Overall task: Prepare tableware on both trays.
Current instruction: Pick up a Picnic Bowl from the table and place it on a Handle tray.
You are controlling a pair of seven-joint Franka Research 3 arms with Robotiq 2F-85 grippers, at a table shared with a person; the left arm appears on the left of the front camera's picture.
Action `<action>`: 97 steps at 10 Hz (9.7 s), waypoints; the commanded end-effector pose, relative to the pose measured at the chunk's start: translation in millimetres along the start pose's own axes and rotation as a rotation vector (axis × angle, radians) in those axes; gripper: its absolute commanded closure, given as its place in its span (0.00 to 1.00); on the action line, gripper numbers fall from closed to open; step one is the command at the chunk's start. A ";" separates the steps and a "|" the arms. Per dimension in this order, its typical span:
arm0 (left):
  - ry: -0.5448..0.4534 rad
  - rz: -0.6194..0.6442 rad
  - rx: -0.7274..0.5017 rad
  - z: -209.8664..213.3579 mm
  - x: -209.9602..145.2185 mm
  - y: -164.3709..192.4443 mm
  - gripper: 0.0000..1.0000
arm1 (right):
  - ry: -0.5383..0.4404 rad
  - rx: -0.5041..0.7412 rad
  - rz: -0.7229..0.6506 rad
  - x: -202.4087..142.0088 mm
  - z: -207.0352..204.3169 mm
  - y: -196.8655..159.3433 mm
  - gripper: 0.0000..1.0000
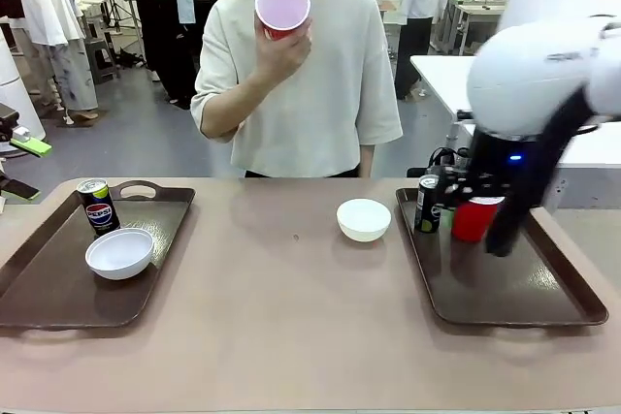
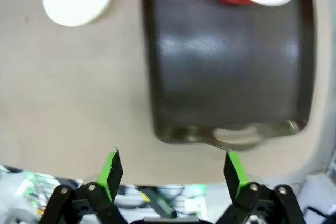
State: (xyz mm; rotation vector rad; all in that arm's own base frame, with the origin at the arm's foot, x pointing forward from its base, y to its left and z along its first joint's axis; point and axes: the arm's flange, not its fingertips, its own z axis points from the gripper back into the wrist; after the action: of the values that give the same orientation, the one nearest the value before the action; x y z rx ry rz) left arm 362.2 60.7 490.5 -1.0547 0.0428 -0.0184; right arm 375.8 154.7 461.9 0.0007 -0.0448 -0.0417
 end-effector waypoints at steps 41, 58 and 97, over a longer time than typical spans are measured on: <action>-0.001 -0.014 -0.012 1.0 -1.2 0.2 0.18 | -0.101 0.145 0.019 -28.1 11.8 12.6 0.92; -0.001 -0.014 -0.012 1.0 -1.2 0.2 0.18 | 0.107 0.000 0.165 55.7 -48.1 -98.6 0.92; -0.001 -0.014 -0.012 1.0 -1.2 0.2 0.18 | 0.023 1.119 -0.139 -30.3 5.4 -120.5 0.09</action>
State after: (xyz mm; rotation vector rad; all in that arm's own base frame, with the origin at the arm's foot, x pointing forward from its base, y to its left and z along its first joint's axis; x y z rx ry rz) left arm 362.2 60.5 490.4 -1.0543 0.0441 -0.0185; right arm 339.7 35.3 469.3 1.1067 -0.0199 -0.1606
